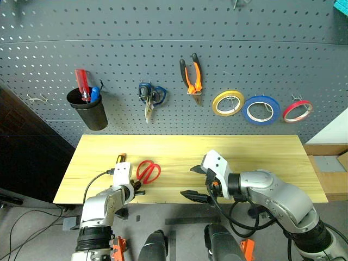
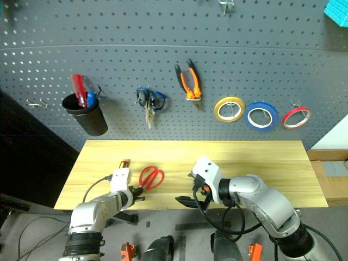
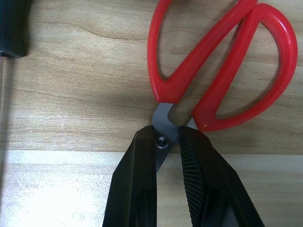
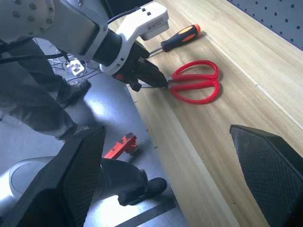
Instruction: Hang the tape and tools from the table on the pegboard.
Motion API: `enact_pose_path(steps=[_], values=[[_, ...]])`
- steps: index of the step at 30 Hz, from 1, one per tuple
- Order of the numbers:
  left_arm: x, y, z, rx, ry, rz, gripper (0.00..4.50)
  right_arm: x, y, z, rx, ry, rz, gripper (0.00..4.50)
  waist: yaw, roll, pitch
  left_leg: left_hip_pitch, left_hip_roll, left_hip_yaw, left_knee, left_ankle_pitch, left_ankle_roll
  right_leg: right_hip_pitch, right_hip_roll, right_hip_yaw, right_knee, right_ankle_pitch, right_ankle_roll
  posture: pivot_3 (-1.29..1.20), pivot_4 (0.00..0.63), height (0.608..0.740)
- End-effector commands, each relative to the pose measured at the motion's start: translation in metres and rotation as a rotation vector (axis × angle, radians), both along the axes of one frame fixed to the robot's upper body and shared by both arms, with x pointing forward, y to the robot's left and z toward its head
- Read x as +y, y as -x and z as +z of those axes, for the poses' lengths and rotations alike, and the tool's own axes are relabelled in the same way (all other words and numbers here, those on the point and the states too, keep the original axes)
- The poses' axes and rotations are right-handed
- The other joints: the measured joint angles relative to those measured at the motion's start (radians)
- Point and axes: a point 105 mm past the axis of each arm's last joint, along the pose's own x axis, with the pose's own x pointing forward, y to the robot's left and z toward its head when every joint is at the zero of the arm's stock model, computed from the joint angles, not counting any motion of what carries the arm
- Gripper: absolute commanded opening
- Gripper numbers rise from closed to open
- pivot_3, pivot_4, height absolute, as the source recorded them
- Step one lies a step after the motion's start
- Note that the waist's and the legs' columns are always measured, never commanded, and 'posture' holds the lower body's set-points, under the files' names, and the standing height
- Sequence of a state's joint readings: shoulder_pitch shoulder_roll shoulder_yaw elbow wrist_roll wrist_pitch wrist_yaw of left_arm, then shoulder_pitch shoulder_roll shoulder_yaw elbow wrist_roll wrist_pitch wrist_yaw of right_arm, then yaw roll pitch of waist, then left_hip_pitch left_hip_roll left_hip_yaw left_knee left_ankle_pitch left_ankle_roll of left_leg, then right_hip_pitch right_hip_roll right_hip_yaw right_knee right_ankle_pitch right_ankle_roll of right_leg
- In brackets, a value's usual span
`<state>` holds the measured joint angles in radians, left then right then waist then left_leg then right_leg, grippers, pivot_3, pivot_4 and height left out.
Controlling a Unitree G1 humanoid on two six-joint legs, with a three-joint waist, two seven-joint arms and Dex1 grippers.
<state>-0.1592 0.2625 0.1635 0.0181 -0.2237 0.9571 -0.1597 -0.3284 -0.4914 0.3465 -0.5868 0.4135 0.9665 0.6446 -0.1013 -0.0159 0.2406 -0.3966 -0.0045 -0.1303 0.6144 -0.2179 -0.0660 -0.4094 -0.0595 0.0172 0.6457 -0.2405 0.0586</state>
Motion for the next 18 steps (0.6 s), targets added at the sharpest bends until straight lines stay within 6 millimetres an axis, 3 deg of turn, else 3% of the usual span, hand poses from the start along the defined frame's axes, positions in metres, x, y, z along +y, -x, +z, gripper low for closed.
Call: enact_pose_path(steps=[1,13,18], values=[[0.002,0.004,0.015,-0.112,-0.072,-0.012,0.43,0.003,0.001,0.01,-0.057,-0.026,0.014,4.5,-0.004,-0.001,0.0,-0.001,0.0,0.0,0.0,0.0,0.0,-0.001,0.0,0.0,0.0,0.0,0.0,-0.2,0.239,0.74],[0.001,0.015,0.079,-0.533,-0.19,0.022,0.43,-0.002,0.0,0.009,-0.117,0.005,0.039,4.5,-0.004,-0.004,0.002,-0.003,0.0,0.0,0.0,0.0,0.0,-0.003,0.0,0.0,-0.001,0.0,0.0,-0.19,0.237,0.74],[-0.011,0.023,0.114,-0.716,-0.269,-0.055,0.43,-0.004,-0.002,0.011,-0.174,0.031,0.055,4.5,-0.004,-0.004,0.002,-0.004,0.0,0.0,-0.001,0.0,0.0,-0.004,0.0,0.0,-0.001,0.0,0.0,-0.19,0.232,0.74]])
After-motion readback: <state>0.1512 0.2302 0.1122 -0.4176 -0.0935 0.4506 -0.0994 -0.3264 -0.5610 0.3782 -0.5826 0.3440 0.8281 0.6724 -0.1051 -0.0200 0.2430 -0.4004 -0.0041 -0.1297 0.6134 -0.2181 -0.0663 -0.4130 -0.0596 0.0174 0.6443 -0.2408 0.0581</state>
